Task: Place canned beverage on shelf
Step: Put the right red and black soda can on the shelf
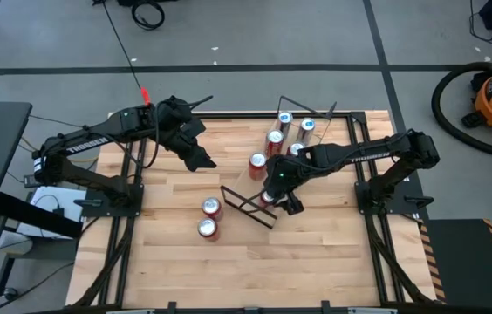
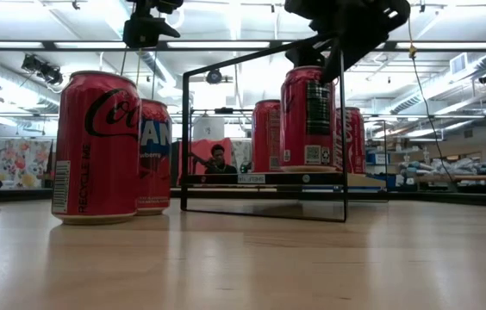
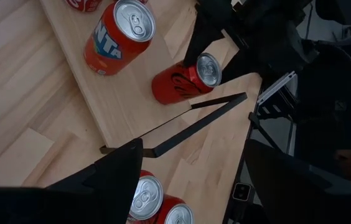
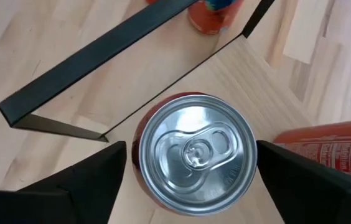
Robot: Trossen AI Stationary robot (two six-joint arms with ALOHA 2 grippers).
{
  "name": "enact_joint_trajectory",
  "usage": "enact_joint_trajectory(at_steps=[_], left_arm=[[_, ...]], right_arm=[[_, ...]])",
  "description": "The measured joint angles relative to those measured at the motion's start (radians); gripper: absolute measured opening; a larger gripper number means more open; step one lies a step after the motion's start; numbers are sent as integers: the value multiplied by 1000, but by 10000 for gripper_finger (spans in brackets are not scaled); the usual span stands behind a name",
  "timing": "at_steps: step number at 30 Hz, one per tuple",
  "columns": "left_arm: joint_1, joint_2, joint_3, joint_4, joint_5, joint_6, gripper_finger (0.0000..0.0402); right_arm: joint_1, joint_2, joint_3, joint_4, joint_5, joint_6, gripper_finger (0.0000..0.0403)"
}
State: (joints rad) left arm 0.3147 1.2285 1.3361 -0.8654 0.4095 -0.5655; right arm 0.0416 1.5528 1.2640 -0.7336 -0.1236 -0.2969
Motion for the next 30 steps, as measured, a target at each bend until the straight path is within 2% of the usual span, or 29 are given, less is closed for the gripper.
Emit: enact_joint_trajectory(at_steps=[7, 15, 18, 21, 24, 30], left_arm=[[0, 0, 0, 0, 0, -8, 290], [0, 0, 0, 0, 0, -18, 290], [0, 0, 0, 0, 0, -18, 290], [0, 0, 0, 0, 0, -18, 290], [0, 0, 0, 0, 0, -18, 290], [0, 0, 0, 0, 0, -18, 290]], right_arm=[[-12, -4, 26, -30, 34, 108, 389], [17, -90, 46, -138, 116, 367, 397], [59, -121, 35, -167, 186, 492, 397], [99, -144, -14, -144, 264, 668, 397], [138, -152, -75, -50, 312, 799, 397], [208, -148, -154, 74, 445, 947, 397]])
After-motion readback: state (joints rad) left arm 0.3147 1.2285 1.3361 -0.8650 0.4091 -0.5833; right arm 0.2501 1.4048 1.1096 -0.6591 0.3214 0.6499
